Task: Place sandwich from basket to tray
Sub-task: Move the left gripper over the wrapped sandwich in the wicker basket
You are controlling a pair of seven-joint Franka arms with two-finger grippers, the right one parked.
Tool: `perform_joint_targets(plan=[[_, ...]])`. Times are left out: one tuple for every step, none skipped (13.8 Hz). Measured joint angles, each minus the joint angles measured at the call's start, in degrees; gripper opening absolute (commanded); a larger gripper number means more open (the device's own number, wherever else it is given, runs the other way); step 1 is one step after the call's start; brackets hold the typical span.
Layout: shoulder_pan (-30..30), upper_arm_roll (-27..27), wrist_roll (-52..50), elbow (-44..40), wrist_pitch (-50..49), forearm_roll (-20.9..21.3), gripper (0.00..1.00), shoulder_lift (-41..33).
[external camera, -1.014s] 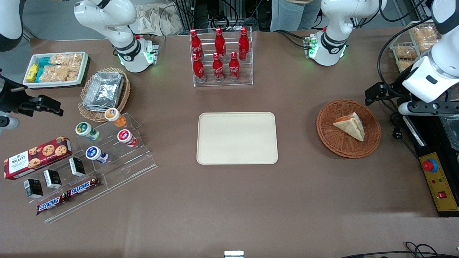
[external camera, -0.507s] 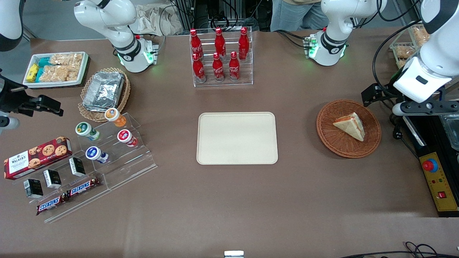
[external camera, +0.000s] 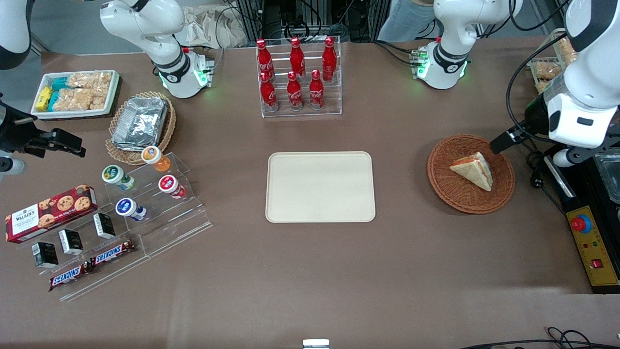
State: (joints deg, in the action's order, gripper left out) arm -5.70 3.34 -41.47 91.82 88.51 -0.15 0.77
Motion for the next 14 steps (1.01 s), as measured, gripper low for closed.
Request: perform_joint_targets(plan=[[-0.02,0.37,-2.36,0.15,-0.35,0.00,1.00,0.33],[-0.02,0.62,-3.96,0.40,-0.62,0.00,1.00,0.60],[-0.02,0.68,-5.51,0.66,-0.86,0.02,1.00,0.82],[0.00,0.66,-7.69,0.94,-1.20,0.09,1.00,1.08],[0.01,0.66,-9.66,1.21,-1.41,0.27,1.00,1.33],[0.04,0.63,-10.85,1.58,-1.45,0.57,1.00,1.49],[0.10,0.54,-11.45,2.17,-1.46,0.80,1.00,1.48],[0.15,0.38,-11.80,2.99,-1.45,0.91,1.00,1.41],[0.23,0.20,-12.03,4.39,-1.08,1.07,1.00,1.11],[0.40,0.10,-12.18,6.66,0.29,1.35,1.00,0.34],[0.71,0.04,-12.34,10.01,2.89,1.61,1.00,-1.05],[1.14,-0.06,-12.46,14.37,6.31,1.78,1.00,-3.09],[1.75,-0.10,-12.49,19.15,9.85,1.83,1.00,-5.40],[2.37,-0.16,-12.49,23.84,13.25,1.84,1.00,-7.63]])
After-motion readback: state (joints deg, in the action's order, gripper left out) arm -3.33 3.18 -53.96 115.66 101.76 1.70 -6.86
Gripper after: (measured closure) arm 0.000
